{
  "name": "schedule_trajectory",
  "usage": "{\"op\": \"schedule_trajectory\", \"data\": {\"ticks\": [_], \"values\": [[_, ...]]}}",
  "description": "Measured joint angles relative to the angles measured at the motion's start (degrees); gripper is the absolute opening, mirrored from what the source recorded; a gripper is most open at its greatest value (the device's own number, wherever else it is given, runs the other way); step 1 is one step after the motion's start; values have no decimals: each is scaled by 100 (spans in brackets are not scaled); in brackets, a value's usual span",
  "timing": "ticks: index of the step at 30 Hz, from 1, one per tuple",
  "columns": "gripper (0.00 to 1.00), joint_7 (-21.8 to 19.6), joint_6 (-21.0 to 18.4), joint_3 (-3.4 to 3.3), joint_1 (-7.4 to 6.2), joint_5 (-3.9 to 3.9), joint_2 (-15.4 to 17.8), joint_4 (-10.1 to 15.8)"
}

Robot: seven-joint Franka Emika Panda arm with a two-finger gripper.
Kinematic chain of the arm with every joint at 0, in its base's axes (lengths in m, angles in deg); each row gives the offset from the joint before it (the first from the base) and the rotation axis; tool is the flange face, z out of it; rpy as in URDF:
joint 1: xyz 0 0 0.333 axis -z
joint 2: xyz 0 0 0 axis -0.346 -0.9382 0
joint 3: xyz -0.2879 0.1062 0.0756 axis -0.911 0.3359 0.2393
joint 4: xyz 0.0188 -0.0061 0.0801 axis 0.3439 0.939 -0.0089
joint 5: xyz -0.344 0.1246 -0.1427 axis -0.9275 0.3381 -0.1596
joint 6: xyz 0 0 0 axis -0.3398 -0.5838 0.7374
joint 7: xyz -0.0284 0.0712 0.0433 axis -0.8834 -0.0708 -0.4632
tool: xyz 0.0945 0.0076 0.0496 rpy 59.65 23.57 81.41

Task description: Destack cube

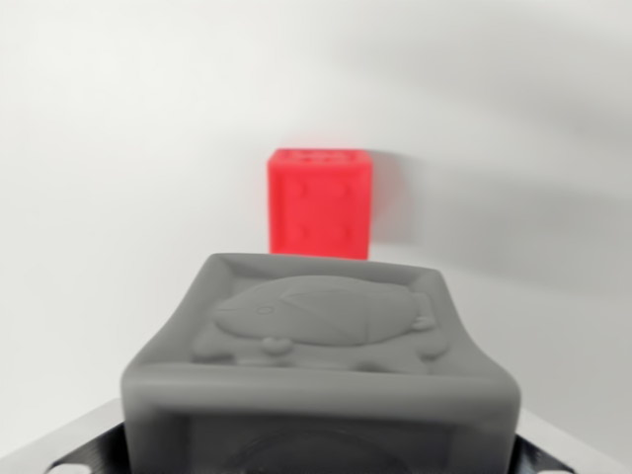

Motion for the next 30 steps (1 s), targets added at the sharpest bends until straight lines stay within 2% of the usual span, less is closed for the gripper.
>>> {"op": "schedule_trajectory", "data": {"ticks": [5,30], "values": [[0,-88,-36,10,-26,-1,64,27],[0,-856,204,201,-310,-8,203,452]]}}
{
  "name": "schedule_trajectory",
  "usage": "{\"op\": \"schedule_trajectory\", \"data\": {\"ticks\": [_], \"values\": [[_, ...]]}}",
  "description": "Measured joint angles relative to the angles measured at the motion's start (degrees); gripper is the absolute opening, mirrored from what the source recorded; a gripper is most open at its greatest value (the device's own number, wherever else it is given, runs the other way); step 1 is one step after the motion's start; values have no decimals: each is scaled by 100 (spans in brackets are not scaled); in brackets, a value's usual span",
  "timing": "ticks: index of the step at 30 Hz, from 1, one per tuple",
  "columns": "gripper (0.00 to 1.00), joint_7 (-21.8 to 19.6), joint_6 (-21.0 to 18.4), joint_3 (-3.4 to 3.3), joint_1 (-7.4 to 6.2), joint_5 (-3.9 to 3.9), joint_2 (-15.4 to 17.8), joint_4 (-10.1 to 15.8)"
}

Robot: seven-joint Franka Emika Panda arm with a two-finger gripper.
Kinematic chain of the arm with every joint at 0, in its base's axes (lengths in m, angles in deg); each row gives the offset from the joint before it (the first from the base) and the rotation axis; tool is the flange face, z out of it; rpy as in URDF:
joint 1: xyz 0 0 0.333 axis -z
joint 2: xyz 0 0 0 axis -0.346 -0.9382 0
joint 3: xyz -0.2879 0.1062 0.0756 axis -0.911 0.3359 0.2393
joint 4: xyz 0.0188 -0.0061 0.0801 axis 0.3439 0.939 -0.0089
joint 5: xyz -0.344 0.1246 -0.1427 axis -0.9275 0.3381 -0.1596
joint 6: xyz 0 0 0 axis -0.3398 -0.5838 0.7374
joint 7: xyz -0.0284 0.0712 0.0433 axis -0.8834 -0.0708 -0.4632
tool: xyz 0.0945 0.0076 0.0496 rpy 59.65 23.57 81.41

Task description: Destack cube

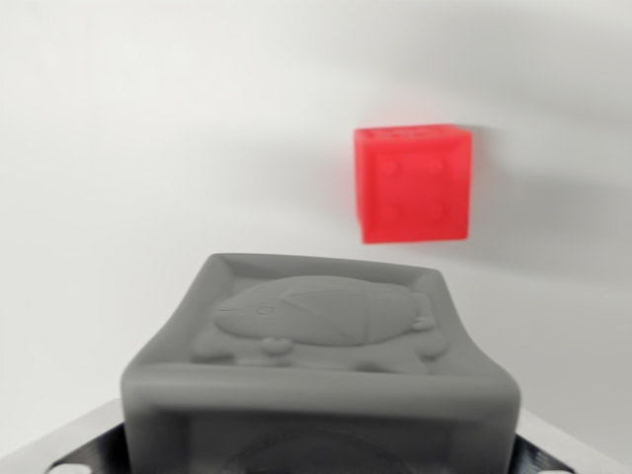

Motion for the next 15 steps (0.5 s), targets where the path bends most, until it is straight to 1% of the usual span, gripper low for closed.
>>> {"op": "schedule_trajectory", "data": {"ticks": [4,15], "values": [[0,-118,44,28,-46,0,19,63],[0,-507,168,132,-184,-1,67,237]]}}
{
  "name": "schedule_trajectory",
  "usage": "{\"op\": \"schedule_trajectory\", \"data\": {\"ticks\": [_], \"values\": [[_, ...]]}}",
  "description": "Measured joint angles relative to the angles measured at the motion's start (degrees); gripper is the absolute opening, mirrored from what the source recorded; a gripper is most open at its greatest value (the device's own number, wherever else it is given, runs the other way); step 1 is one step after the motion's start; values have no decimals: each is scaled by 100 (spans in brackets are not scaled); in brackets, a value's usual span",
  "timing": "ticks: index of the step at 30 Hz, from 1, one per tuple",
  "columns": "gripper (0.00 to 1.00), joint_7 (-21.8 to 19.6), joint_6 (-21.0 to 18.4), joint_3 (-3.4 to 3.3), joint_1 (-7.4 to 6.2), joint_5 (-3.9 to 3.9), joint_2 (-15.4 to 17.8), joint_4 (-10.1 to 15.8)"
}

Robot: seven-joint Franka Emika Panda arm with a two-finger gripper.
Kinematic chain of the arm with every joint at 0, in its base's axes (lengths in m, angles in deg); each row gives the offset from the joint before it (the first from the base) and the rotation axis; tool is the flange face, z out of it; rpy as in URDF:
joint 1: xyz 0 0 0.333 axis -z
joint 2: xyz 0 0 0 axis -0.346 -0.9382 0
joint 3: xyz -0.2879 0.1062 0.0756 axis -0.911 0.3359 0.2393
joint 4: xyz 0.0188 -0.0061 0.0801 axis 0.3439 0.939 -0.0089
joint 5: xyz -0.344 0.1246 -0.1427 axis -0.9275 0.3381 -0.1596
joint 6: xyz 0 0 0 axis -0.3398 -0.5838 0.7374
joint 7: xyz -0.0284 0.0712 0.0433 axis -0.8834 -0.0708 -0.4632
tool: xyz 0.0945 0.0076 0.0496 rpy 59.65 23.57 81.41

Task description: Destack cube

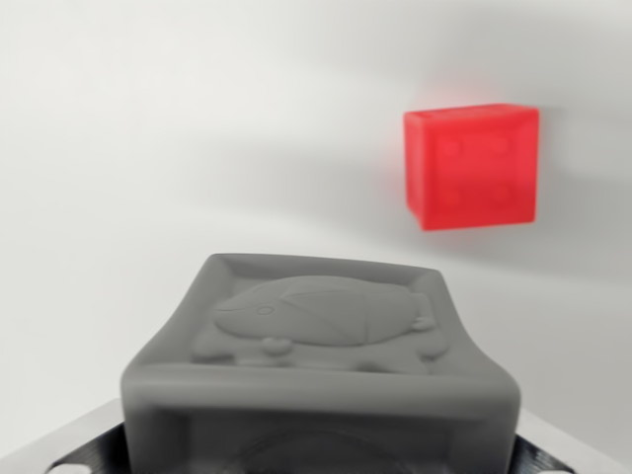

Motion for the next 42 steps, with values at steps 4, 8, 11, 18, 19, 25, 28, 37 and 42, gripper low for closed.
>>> {"op": "schedule_trajectory", "data": {"ticks": [4,8,11,18,19,25,28,37,42], "values": [[0,-128,37,35,-42,0,12,50],[0,-255,81,70,-88,0,24,106],[0,-360,115,98,-127,0,31,146],[0,-595,184,161,-213,0,50,232],[0,-631,196,172,-227,0,52,245],[0,-836,249,230,-300,0,56,306],[0,-946,282,258,-338,0,58,340],[0,-1263,373,346,-457,0,59,431],[0,-1437,417,391,-524,0,59,470]]}}
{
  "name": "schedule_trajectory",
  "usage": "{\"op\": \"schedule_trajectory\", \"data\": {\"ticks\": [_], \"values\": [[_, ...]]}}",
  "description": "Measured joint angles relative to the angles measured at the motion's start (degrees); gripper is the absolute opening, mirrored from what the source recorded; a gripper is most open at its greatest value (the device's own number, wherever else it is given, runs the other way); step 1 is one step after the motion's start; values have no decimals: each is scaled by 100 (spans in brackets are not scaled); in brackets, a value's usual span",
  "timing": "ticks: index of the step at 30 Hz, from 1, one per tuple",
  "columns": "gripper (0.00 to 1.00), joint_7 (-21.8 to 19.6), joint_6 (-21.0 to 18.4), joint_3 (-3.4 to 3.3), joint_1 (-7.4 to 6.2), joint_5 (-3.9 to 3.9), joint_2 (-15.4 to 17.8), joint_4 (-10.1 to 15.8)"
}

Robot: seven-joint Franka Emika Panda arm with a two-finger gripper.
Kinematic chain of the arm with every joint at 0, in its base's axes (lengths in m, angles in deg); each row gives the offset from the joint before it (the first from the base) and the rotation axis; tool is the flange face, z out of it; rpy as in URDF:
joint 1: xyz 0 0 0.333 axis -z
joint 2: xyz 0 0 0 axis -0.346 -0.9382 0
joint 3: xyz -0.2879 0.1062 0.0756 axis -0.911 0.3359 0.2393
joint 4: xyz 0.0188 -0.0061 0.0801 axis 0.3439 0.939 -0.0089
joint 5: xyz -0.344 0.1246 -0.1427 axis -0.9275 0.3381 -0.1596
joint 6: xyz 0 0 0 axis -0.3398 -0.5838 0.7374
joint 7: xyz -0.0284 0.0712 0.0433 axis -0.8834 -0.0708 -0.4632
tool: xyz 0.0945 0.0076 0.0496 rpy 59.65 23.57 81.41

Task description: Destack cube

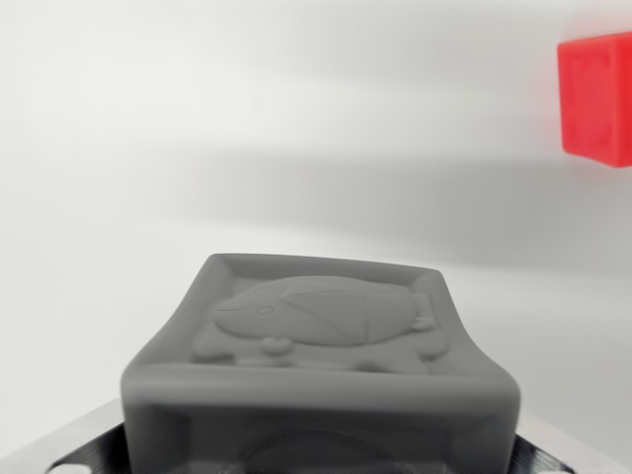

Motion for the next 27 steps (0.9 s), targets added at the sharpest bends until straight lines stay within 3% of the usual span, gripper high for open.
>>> {"op": "schedule_trajectory", "data": {"ticks": [27], "values": [[0,-998,251,265,-371,-21,-68,180]]}}
